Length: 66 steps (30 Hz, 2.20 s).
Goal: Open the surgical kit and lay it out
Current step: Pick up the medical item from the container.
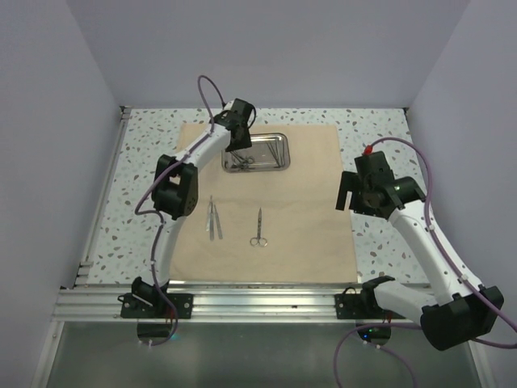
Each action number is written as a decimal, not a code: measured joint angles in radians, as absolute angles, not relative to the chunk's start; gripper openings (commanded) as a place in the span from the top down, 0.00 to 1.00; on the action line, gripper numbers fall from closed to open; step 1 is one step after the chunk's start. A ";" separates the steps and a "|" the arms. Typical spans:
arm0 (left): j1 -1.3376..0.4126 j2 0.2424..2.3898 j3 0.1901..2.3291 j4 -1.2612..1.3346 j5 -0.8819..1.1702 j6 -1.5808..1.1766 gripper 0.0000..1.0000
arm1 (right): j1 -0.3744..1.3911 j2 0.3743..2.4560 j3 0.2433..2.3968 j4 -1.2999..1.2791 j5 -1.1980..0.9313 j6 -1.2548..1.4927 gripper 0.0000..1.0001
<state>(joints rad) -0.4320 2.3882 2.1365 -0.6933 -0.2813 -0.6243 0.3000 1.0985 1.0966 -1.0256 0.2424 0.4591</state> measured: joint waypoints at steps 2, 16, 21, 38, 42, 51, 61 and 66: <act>-0.429 2.407 2.136 -0.696 -0.281 -0.626 0.50 | 0.300 1.108 1.098 -1.032 0.249 0.455 0.11; -0.427 2.425 2.109 -0.686 -0.277 -0.653 0.50 | 0.293 1.198 1.101 -1.040 0.270 0.437 0.11; -0.426 2.425 2.082 -0.677 -0.289 -0.666 0.50 | 0.286 1.216 1.102 -1.039 0.271 0.424 0.11; -0.415 2.434 2.080 -0.666 -0.289 -0.698 0.99 | 0.247 1.239 1.102 -1.032 0.268 0.391 0.11; -0.415 2.434 2.080 -0.664 -0.288 -0.697 1.00 | 0.243 1.239 1.102 -1.032 0.267 0.391 0.11; -0.415 2.434 2.104 -0.673 -0.259 -0.695 1.00 | 0.241 1.221 1.100 -1.025 0.247 0.392 0.11; -0.422 2.400 2.114 -0.676 -0.220 -0.691 1.00 | 0.240 1.161 1.087 -1.022 0.232 0.392 0.11; -0.428 2.276 2.012 -0.663 -0.212 -0.687 1.00 | 0.240 1.144 1.087 -1.017 0.214 0.396 0.11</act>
<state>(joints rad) -0.4282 2.2761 2.0125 -0.6632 -0.2119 -0.6872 0.2398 1.1439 1.0870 -1.0168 0.2138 0.3958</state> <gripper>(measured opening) 0.144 0.885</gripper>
